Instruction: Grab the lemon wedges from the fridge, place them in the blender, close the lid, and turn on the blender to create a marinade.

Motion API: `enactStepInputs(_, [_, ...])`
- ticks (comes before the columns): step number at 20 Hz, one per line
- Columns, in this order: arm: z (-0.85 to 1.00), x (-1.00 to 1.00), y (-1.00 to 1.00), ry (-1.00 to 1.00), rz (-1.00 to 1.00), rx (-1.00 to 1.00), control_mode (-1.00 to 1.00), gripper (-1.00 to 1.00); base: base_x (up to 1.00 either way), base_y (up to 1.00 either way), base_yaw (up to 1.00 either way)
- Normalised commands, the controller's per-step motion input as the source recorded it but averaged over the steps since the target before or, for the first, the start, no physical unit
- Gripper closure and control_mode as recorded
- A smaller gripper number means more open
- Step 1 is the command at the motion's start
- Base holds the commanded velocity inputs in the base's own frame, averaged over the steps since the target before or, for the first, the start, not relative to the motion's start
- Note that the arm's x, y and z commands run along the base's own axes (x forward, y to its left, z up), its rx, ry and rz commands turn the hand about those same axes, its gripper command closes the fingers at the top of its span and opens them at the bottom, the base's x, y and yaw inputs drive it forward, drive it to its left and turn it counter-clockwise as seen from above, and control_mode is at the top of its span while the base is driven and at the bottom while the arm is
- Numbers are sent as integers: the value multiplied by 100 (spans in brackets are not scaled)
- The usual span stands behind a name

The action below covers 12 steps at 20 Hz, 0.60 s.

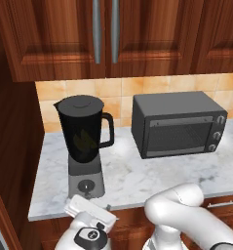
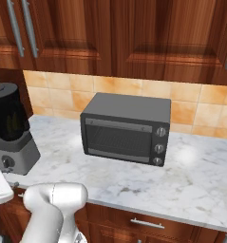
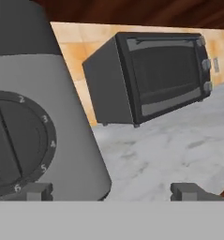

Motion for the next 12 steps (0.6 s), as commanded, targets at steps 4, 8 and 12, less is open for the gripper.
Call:
enactStepInputs(4, [-39,39,36,0,0,0,-100,-100,0,0,0])
enactStepInputs(8, [-43,37,31,0,0,0,-100,-100,0,0,0])
enactStepInputs(12, [-39,37,19,0,0,0,-100,-100,0,0,0])
